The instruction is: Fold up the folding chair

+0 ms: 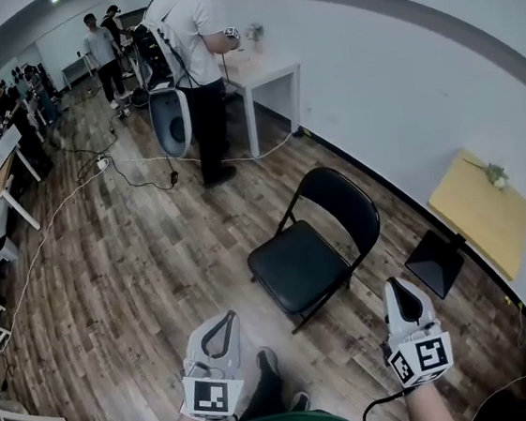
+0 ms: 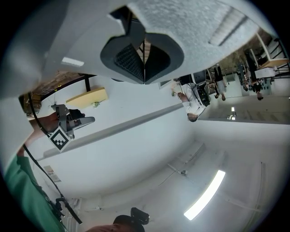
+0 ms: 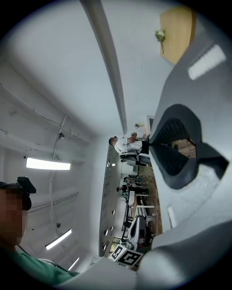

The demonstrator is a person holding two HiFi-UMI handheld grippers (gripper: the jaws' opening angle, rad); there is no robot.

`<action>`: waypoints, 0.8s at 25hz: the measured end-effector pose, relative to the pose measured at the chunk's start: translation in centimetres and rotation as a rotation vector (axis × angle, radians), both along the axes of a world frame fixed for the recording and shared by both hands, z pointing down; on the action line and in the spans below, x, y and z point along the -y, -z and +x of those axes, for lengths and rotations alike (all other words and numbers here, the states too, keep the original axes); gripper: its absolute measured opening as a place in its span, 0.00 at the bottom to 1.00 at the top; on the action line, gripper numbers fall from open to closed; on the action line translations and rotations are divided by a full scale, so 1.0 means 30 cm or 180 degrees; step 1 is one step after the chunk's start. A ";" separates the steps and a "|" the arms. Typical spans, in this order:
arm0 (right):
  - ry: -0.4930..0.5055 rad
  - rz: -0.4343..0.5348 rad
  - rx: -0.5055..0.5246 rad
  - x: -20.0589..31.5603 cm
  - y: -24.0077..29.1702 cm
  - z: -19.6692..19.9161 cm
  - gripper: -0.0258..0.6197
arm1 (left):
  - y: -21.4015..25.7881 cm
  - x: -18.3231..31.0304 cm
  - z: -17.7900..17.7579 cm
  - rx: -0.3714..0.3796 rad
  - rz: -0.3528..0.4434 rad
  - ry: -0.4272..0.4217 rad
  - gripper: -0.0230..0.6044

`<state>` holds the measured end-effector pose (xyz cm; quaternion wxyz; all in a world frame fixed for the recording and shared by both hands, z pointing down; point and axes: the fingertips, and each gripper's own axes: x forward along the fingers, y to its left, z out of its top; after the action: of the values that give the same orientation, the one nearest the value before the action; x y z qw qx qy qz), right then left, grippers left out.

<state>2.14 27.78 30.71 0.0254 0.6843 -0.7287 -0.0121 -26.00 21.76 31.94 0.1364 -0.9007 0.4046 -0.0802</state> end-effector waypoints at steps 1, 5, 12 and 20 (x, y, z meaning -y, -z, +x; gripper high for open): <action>-0.0013 -0.0030 -0.0014 0.013 -0.013 0.011 0.06 | -0.021 0.021 0.016 0.0009 -0.0037 -0.0024 0.06; -0.0111 -0.0130 -0.0057 0.088 -0.048 0.078 0.06 | -0.094 0.136 0.094 0.0011 -0.0161 -0.0138 0.06; -0.0393 -0.0257 -0.0078 0.286 -0.078 0.200 0.06 | -0.196 0.398 0.207 -0.0028 -0.0356 -0.0427 0.06; -0.0513 -0.0478 -0.0192 0.546 -0.114 0.222 0.06 | -0.317 0.689 0.263 -0.0038 -0.0648 -0.0600 0.05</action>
<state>8.79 11.39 34.14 0.0994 0.7361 -0.6691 0.0240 -18.09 1.10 41.44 0.0488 -0.9444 0.3088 -0.1022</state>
